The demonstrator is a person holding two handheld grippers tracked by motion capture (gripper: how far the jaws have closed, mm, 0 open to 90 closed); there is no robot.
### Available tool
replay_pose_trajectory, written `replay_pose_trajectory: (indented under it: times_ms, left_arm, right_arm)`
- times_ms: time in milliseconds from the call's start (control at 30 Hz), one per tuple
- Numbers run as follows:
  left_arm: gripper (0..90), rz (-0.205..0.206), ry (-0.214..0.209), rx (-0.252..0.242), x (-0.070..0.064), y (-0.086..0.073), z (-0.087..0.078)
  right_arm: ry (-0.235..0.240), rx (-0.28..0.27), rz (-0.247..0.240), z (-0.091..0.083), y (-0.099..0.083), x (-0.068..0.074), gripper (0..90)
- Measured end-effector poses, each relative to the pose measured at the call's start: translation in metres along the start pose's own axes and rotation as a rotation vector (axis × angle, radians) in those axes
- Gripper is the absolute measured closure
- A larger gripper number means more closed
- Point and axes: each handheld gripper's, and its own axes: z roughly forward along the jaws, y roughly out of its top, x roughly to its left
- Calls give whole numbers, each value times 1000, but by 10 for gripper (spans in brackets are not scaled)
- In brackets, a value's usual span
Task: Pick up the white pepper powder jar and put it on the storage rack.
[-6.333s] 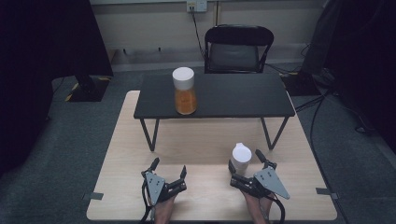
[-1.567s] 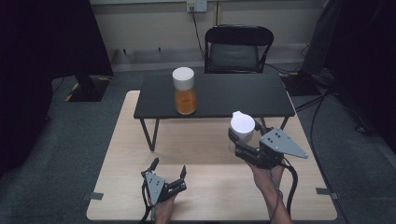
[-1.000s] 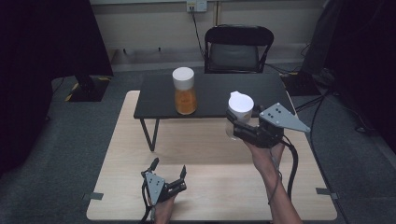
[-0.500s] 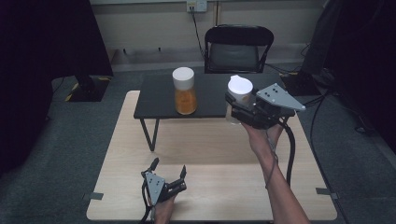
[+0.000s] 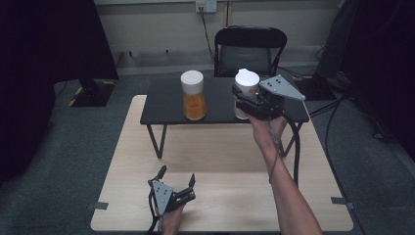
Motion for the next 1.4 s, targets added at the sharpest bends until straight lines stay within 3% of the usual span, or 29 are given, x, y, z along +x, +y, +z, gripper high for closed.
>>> replay_pose_trajectory:
  times_ms: [333,1400]
  left_arm:
    - [2,1,0,0,0,0,0]
    - [4,1,1,0,0,0,0]
  right_arm:
    - [-5,4,0,10,-7,1,303]
    - [-9,-25,4,7,-16,0,275]
